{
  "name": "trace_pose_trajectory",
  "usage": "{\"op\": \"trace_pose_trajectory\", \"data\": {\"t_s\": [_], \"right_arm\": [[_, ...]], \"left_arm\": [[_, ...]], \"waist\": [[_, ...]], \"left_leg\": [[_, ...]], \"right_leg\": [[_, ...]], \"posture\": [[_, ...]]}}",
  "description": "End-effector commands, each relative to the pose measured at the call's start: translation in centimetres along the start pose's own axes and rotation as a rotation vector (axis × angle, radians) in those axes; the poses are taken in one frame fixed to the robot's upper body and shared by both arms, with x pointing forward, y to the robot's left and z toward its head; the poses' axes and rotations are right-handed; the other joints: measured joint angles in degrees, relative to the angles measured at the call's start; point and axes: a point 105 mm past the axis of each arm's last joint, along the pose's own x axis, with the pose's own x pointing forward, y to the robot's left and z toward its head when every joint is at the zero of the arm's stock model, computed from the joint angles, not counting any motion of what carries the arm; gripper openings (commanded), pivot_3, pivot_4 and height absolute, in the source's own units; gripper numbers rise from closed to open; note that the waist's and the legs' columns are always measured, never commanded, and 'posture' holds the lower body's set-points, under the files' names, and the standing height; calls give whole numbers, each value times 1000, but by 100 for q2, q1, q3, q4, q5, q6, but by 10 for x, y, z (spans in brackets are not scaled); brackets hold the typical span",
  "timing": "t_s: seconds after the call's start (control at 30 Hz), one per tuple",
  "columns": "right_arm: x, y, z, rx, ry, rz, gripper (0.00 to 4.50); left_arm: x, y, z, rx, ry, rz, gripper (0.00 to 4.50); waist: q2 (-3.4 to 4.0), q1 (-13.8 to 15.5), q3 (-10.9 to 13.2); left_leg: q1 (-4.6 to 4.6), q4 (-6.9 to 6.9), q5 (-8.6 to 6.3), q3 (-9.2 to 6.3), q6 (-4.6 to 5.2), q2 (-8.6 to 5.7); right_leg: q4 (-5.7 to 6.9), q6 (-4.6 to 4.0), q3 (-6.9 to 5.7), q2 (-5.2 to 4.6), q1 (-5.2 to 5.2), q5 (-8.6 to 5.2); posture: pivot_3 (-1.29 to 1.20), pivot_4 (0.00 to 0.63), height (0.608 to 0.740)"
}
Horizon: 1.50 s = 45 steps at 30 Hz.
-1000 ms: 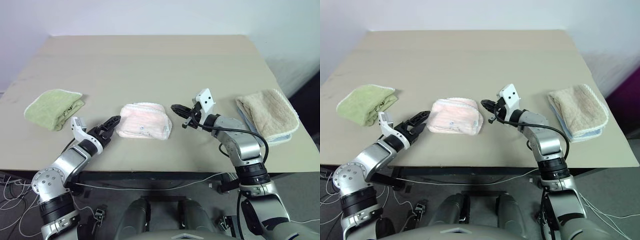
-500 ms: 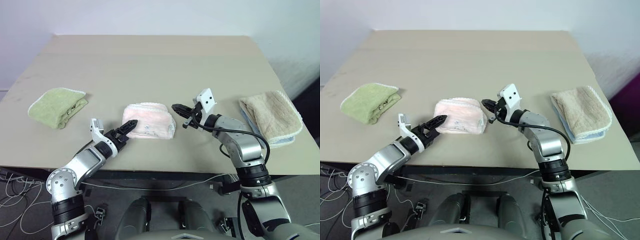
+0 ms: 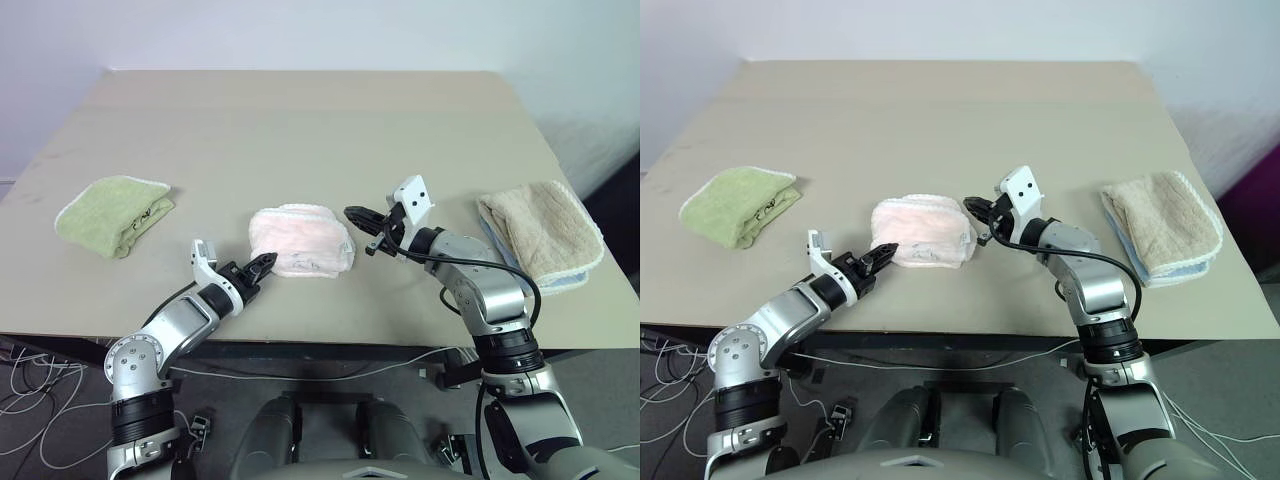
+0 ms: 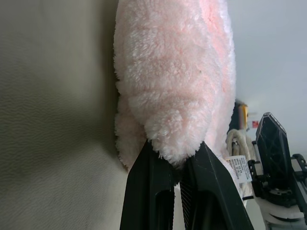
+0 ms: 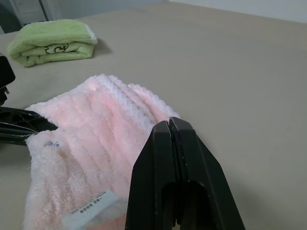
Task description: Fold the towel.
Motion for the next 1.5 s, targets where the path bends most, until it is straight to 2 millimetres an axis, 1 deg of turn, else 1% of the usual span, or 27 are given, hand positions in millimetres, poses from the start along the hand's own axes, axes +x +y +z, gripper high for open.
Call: {"op": "trace_pose_trajectory", "data": {"t_s": [0.03,0.1,0.13,0.2,0.3,0.37,0.47,0.53,0.57,0.63,0.67,0.7,0.77,0.83,0.9,1.03,1.17,1.23,1.3,1.33,1.37,1.47,1.5], "right_arm": [[-5,-4,19,-47,-56,-20,0],[-8,-10,21,-55,-59,-41,0],[-9,-13,23,-58,-62,-50,0],[-11,-16,25,-62,-66,-60,0],[-12,-22,27,-66,-68,-75,0],[-10,-22,27,-65,-68,-76,0],[-8,-20,27,-66,-69,-69,0],[-7,-18,26,-68,-70,-65,0],[-8,-17,26,-68,-71,-66,0],[-9,-17,25,-67,-74,-71,0],[-10,-18,25,-66,-74,-75,0],[-12,-18,24,-65,-72,-79,0],[-14,-19,20,-60,-63,-87,0],[-15,-18,16,-59,-54,-89,0],[-15,-18,15,-59,-51,-88,0],[-14,-20,17,-65,-50,-84,0],[-11,-20,17,-70,-46,-69,0],[-10,-18,16,-69,-42,-58,0],[-9,-17,15,-70,-40,-51,0],[-8,-16,15,-69,-40,-46,0],[-7,-15,14,-68,-39,-40,0],[-4,-12,13,-62,-37,-28,0],[-3,-11,12,-59,-35,-25,0]], "left_arm": [[-1,-2,3,-11,-30,-10,39],[-2,-6,21,-13,-105,-12,39],[-2,-11,34,-8,-151,-20,39],[-1,-20,53,9,-214,-34,39],[3,-35,100,16,-343,-36,39],[5,-42,123,25,-396,-27,39],[4,-59,162,62,-501,-39,39],[-7,-70,187,91,-589,-66,39],[-18,-73,202,105,-656,-79,39],[-42,-73,225,121,-766,-87,39],[-53,-71,233,143,-808,-79,39],[-67,-62,241,168,-861,-37,39],[-96,-43,253,144,-967,4,39],[-117,-26,255,108,-1043,31,39],[-126,-7,248,85,-1066,69,39],[-130,27,222,36,-1055,146,39],[-139,53,197,-29,-1059,199,39],[-142,61,190,-53,-1061,214,39],[-142,63,186,-56,-1056,222,39],[-143,64,184,-65,-1061,216,628],[-144,63,183,-66,-1064,209,811],[-146,61,182,-62,-1064,193,1767],[-146,59,182,-60,-1061,189,2155]], "waist": [[0,-1,0],[-1,-4,0],[-2,-5,1],[-5,-3,4],[-7,-4,5],[-8,-8,5],[-10,-17,7],[-15,-34,10],[-16,-49,11],[-17,-122,12],[-17,-154,12],[-17,-173,12],[-16,-190,12],[-16,-177,12],[-17,-162,12],[-25,-94,13],[-30,-114,12],[-30,-135,12],[-30,-139,12],[-30,-138,12],[-30,-139,12],[-30,-140,12],[-30,-137,12]], "left_leg": [[0,0,0,0,0,0],[0,0,0,0,0,0],[0,0,0,0,0,1],[-1,0,0,0,0,3],[-2,0,1,0,-1,3],[-3,1,1,0,-1,3],[-3,-2,1,3,-2,3],[-5,-4,16,4,-26,3],[-5,-5,16,4,-27,4],[-6,-8,17,4,-28,6],[-6,-11,18,4,-30,7],[-6,-14,18,6,-30,9],[-6,-18,19,7,-31,13],[-6,-19,19,10,-31,15],[-8,-17,16,10,-27,14],[-12,-10,5,-3,-7,10],[-12,-10,3,-5,-6,8],[-12,-11,3,-4,-6,9],[-12,-12,3,-4,-6,10],[-12,-13,3,-4,-6,11],[-12,-12,3,-4,-6,12],[-12,-12,3,-1,-6,10],[-12,-12,3,-2,-6,11]], "right_leg": [[0,0,0,0,0,0],[0,0,0,0,0,0],[0,0,0,0,-1,0],[0,0,0,2,-3,0],[0,0,-1,5,-4,0],[0,0,-1,8,-4,0],[-2,0,-1,11,-6,0],[-2,1,0,12,-9,0],[-1,1,0,13,-11,0],[0,1,0,14,-14,0],[0,1,0,15,-16,0],[0,1,1,16,-18,0],[1,0,4,18,-23,0],[3,0,7,16,-25,0],[2,0,7,12,-25,0],[-1,1,3,2,-18,0],[1,1,3,-7,-17,1],[1,1,5,-5,-18,0],[1,0,5,-4,-19,0],[1,0,4,-3,-20,0],[1,0,4,-2,-19,0],[0,0,4,-2,-19,0],[0,0,4,-2,-19,0]], "posture": [[0,150,740],[0,150,740],[0,150,740],[0,150,740],[0,150,740],[0,150,740],[0,150,740],[0,150,740],[0,150,740],[0,150,740],[0,150,740],[0,150,740],[0,150,740],[0,150,740],[0,150,740],[0,150,740],[0,150,740],[0,150,740],[0,150,740],[0,150,740],[0,150,740],[0,150,740],[0,150,740]]}}
